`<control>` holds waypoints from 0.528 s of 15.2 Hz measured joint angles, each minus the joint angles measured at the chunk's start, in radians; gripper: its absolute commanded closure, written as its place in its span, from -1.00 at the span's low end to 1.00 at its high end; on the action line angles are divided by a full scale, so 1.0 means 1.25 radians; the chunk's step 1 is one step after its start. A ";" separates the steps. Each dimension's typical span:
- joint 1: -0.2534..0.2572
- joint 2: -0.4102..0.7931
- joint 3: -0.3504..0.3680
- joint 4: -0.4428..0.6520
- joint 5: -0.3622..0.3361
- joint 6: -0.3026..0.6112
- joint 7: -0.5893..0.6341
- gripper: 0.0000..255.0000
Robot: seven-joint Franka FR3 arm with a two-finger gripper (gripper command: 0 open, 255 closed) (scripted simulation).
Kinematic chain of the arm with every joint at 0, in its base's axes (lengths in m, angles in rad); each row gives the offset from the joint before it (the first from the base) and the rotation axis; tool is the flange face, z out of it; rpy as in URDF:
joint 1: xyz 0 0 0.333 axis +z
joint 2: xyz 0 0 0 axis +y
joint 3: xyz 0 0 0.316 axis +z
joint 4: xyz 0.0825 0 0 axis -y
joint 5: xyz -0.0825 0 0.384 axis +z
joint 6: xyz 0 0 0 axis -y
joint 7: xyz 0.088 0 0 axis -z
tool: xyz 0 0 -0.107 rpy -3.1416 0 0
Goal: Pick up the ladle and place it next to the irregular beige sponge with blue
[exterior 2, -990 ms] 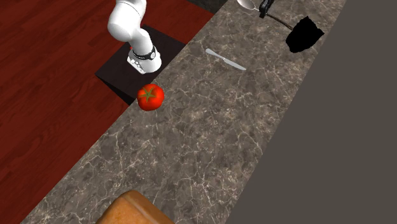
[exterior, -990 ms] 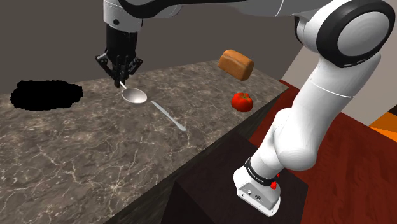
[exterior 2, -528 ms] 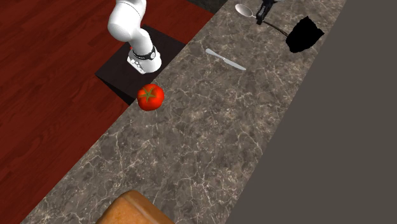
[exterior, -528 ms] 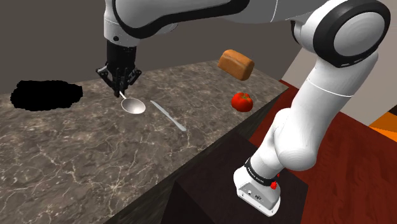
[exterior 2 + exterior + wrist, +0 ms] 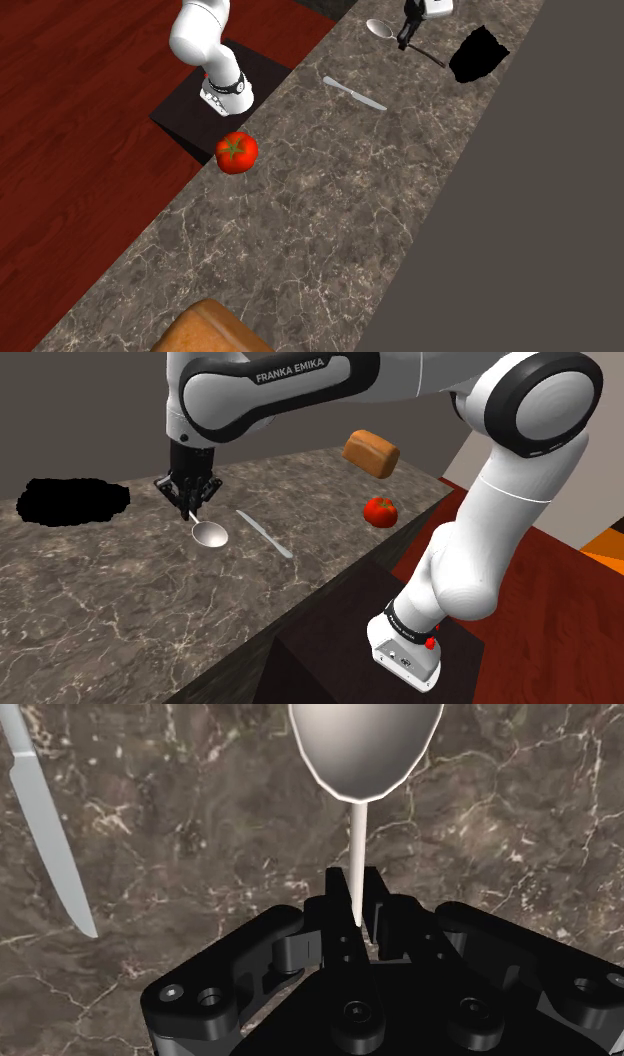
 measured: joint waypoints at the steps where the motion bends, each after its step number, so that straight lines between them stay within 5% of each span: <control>1: 0.000 0.006 0.000 -0.007 0.000 0.013 -0.001 1.00; 8: 0.002 0.040 0.000 -0.042 -0.003 0.082 -0.004 1.00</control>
